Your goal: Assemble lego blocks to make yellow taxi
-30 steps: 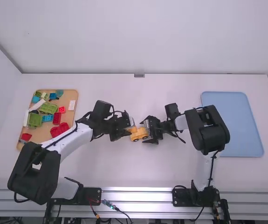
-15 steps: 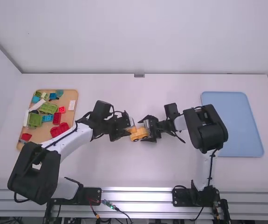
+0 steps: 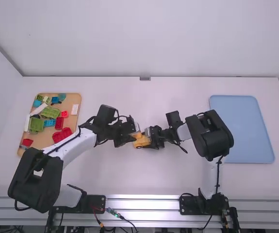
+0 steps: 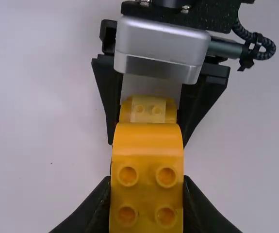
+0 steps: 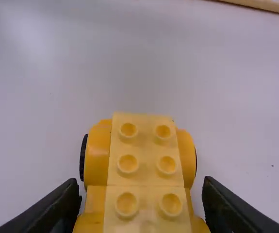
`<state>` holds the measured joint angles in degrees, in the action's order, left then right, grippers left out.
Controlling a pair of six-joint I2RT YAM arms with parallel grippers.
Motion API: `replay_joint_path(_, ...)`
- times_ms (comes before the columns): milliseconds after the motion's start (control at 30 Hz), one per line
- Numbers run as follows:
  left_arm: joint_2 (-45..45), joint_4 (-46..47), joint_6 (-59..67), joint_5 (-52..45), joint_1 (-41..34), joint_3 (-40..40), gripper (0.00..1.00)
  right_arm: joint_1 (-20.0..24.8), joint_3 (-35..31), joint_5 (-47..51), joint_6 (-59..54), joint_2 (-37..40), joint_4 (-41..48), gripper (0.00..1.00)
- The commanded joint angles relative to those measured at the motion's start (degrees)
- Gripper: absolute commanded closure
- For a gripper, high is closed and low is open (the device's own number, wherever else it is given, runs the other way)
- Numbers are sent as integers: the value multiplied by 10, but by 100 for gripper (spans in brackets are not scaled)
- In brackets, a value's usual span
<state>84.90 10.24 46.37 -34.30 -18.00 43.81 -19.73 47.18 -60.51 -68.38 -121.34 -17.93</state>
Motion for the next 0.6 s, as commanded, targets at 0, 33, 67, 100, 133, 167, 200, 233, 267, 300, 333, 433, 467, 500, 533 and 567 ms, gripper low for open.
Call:
replay_joint_path(0, -14, 4, 6, -8, 0, 9, 98, -2, 5, 19, 35, -8, 4, 37)
replay_joint_path(33, -14, 4, 6, -8, 0, 9, 98, -1, 3, 15, 34, -8, 1, 38)
replay_joint_path(67, -14, 5, 6, -8, 0, 9, 98, -2, 1, 8, 28, -8, 2, 38)
replay_joint_path(100, -14, 4, 6, -8, 0, 8, 98, -2, -3, 2, 14, -8, 2, 38)
replay_joint_path(133, -14, 4, 6, -8, 0, 8, 98, -2, -4, 0, 10, -8, 2, 38)
replay_joint_path(167, -14, 3, 6, -8, 0, 7, 98, -2, -10, -3, -2, -8, 3, 38)
replay_joint_path(200, -14, 2, 6, -6, 0, 5, 98, -1, -14, -5, -7, -9, 2, 39)
replay_joint_path(233, -14, 0, 6, -6, 0, 3, 98, -1, -16, -8, -11, -11, -1, 39)
replay_joint_path(267, -14, -6, 6, -7, 0, -1, 98, -1, -18, -12, -17, -15, -1, 38)
replay_joint_path(300, -14, -7, 6, -7, 0, -2, 98, -1, -18, -12, -18, -15, -1, 38)
replay_joint_path(333, -14, -12, 6, -7, 0, -6, 98, -2, -18, -13, -17, -18, -1, 36)
replay_joint_path(433, -14, -33, 6, -6, 0, -21, 98, 3, -6, -30, 40, -44, -31, 26)
replay_joint_path(467, -14, -34, 6, -6, 0, -22, 98, 5, -3, -35, 44, -48, -33, 25)
replay_joint_path(500, -14, -35, 6, -7, 0, -23, 98, 8, 2, -46, 50, -54, -34, 22)
replay_joint_path(533, -14, -34, 6, -7, 0, -25, 98, 16, 12, -68, 52, -65, -31, 19)
replay_joint_path(567, -14, -35, 6, -8, 0, -26, 98, 24, 20, -81, 47, -71, -22, 18)
